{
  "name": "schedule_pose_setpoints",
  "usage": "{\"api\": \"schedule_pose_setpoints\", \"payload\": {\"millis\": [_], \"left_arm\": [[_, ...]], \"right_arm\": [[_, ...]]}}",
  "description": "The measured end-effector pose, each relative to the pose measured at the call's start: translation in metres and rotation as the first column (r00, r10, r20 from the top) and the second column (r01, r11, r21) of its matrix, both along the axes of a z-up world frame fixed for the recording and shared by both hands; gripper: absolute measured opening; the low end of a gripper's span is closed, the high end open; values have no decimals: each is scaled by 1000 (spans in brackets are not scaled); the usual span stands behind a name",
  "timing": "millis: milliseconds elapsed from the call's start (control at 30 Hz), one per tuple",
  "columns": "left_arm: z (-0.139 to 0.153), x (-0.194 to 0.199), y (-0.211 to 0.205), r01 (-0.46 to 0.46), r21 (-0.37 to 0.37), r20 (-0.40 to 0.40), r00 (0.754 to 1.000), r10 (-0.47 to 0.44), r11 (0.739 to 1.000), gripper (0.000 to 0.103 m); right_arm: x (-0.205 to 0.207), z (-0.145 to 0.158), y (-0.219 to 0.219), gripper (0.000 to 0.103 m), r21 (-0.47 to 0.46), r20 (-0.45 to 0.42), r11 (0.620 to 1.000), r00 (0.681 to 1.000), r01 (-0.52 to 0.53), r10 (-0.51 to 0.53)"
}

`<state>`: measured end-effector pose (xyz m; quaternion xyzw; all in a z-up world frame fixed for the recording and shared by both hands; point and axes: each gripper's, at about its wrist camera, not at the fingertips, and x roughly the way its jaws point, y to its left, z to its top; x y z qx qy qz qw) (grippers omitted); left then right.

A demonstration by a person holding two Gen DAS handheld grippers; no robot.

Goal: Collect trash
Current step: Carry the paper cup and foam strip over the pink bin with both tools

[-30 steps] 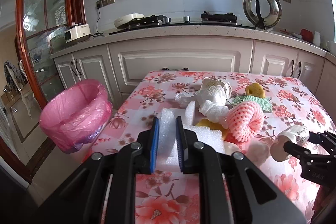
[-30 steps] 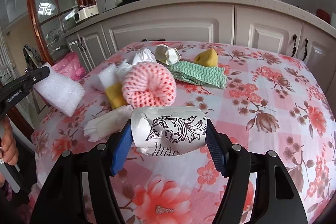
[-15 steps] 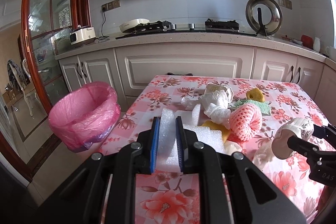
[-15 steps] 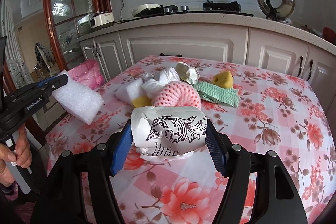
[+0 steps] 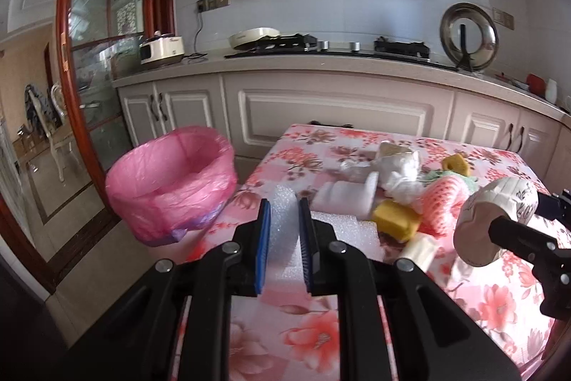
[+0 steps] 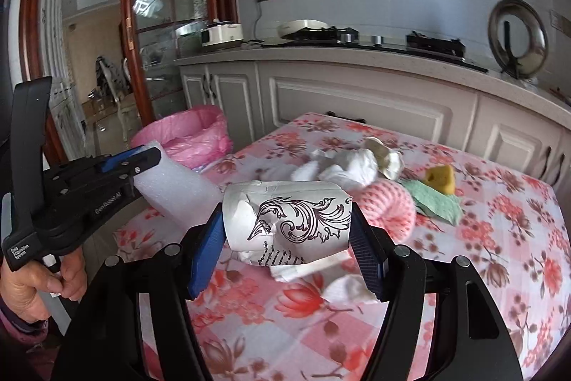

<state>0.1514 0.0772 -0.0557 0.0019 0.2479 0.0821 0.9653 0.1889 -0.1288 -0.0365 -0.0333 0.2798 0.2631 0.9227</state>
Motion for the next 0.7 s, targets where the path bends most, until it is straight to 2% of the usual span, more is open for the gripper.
{"api": "schedule_pose_setpoints", "payload": {"millis": [400, 700], "left_arm": [[-18, 10, 64, -128, -23, -45, 991, 127, 992, 15], [-9, 24, 124, -250, -12, -33, 968, 250, 968, 15]], "right_arm": [[27, 3, 75, 64, -11, -5, 989, 989, -146, 146], [59, 7, 133, 64, -2, -2, 970, 970, -243, 243]]}}
